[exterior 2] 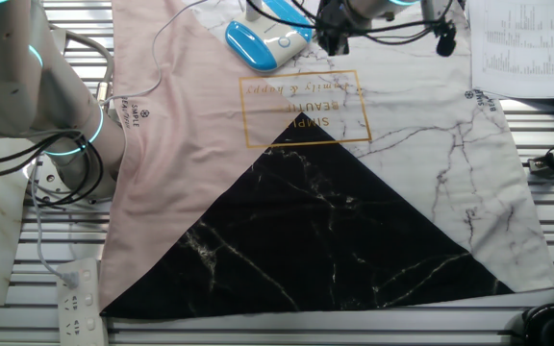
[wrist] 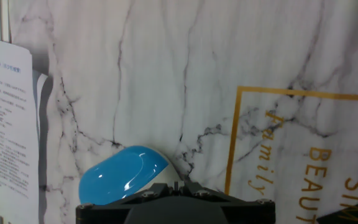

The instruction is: Turn on the desk lamp by pressing the button

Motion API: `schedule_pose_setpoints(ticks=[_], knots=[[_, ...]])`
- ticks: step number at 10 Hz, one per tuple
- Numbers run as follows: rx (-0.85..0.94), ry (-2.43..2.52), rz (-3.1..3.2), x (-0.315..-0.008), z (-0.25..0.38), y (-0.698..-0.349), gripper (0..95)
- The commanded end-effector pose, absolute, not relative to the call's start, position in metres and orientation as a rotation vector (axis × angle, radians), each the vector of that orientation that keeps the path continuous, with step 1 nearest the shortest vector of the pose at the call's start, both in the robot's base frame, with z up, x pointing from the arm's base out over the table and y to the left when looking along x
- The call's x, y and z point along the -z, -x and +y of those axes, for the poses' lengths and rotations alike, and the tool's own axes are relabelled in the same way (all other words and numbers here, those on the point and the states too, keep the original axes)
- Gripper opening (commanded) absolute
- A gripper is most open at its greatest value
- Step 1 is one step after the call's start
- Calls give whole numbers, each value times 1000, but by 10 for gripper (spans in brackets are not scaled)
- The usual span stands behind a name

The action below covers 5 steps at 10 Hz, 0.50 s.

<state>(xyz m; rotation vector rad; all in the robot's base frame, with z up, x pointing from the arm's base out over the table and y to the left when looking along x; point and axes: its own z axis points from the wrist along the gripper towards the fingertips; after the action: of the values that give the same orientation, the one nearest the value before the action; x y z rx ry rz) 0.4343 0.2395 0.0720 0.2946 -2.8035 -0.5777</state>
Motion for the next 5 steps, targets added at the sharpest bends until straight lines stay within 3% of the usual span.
schedule_pose_setpoints(ticks=[1,5], knots=[[633,-285,-2797,-71,238,-428,0],[708,-235,-2754,-72,236,-426,0]])
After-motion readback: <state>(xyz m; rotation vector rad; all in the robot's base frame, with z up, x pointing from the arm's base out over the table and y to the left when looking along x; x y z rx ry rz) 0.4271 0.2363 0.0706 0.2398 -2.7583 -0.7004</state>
